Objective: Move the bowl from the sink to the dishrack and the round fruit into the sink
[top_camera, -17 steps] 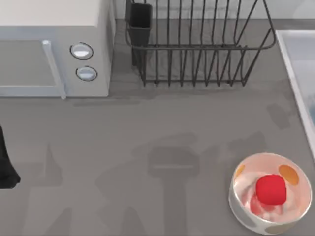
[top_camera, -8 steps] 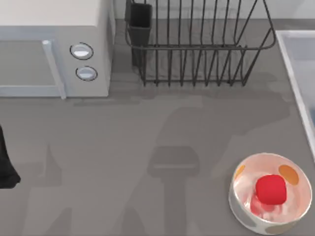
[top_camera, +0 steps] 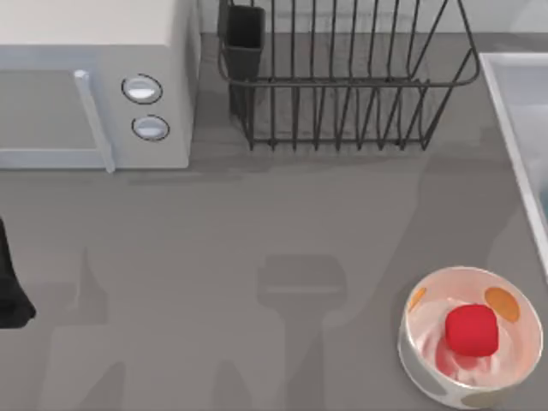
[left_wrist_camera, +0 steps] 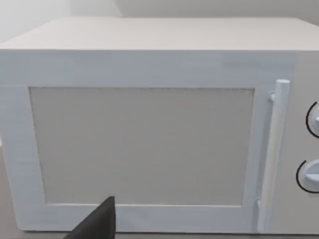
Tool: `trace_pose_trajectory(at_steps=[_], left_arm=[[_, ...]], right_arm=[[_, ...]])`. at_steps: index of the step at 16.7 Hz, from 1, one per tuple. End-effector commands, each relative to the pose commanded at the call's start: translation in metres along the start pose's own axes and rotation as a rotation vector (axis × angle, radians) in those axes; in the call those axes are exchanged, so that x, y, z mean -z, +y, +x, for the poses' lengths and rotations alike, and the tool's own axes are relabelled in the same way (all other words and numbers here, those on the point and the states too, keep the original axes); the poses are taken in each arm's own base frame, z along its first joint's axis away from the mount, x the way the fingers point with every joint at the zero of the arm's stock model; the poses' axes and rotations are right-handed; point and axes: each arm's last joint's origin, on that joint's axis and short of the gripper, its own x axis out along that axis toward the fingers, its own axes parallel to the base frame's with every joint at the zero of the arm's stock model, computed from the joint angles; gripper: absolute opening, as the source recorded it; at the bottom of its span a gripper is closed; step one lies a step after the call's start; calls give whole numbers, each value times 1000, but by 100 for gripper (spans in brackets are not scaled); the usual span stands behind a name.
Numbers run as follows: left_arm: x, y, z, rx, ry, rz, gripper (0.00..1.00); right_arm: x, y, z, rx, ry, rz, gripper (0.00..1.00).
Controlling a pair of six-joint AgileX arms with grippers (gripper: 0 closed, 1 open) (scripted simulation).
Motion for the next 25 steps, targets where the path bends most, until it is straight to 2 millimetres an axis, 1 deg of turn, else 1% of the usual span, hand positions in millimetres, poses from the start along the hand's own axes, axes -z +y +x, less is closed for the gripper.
trace_pose_trajectory(at_steps=[3, 5, 12, 13, 15, 19, 20, 21, 22, 25], left_arm=[[0, 0, 0, 0, 0, 0, 100], [0, 0, 0, 0, 0, 0, 100], [0, 0, 0, 0, 0, 0, 100], [0, 0, 0, 0, 0, 0, 100], [0, 0, 0, 0, 0, 0, 100], [0, 0, 0, 0, 0, 0, 100], [0, 0, 0, 0, 0, 0, 100], [0, 0, 0, 0, 0, 0, 100], [0, 0, 0, 0, 0, 0, 100], [0, 0, 0, 0, 0, 0, 100]], right_arm=[[0, -23, 5, 17, 5, 53, 100], [1, -31, 8, 20, 12, 72, 100], [0, -30, 10, 20, 13, 70, 100], [0, -31, 16, 19, 15, 72, 100], [0, -33, 36, 19, 16, 75, 100], [0, -35, 89, 23, 8, 74, 100], [1, -35, 100, 22, 10, 74, 100], [2, -34, 106, 21, 13, 74, 100], [3, -34, 109, 20, 14, 74, 100], [3, -34, 109, 20, 14, 74, 100]])
